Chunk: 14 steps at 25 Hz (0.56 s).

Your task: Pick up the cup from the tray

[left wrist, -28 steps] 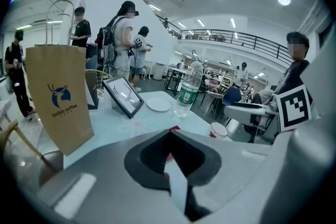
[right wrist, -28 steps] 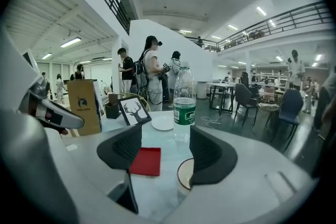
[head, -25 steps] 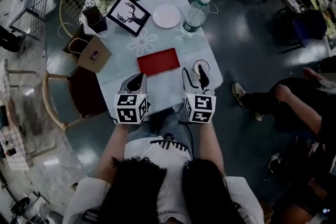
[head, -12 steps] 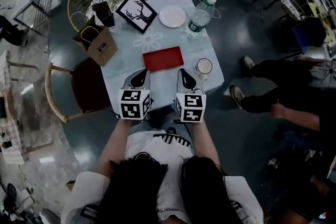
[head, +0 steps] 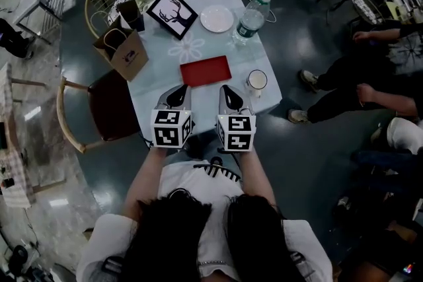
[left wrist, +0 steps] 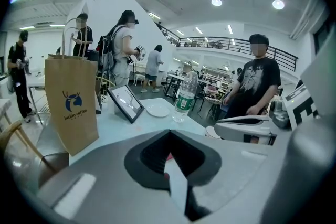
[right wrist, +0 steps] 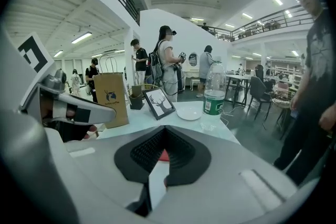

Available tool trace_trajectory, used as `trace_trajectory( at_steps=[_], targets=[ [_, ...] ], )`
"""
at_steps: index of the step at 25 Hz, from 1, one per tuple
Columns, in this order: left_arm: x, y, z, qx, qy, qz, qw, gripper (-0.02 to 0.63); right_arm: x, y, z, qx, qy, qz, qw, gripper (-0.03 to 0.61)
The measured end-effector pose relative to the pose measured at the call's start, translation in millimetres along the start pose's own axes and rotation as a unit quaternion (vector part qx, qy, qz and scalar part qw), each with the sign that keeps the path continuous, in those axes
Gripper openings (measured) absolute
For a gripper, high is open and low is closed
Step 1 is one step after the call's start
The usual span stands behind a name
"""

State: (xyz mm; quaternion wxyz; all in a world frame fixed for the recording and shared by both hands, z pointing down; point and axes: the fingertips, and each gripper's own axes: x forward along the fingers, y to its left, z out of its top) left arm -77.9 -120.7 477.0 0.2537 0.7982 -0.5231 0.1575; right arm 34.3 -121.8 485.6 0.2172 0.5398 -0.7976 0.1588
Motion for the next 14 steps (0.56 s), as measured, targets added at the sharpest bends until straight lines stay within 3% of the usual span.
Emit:
trace_trajectory(
  at_steps=[14],
  targets=[
    [-3.3,6.8,-1.1,-0.005,-0.001,0.011,0.9999,0.000,-2.2,5.9,1.0,-0.012,-0.002,0.013,1.000,0.025]
  ],
)
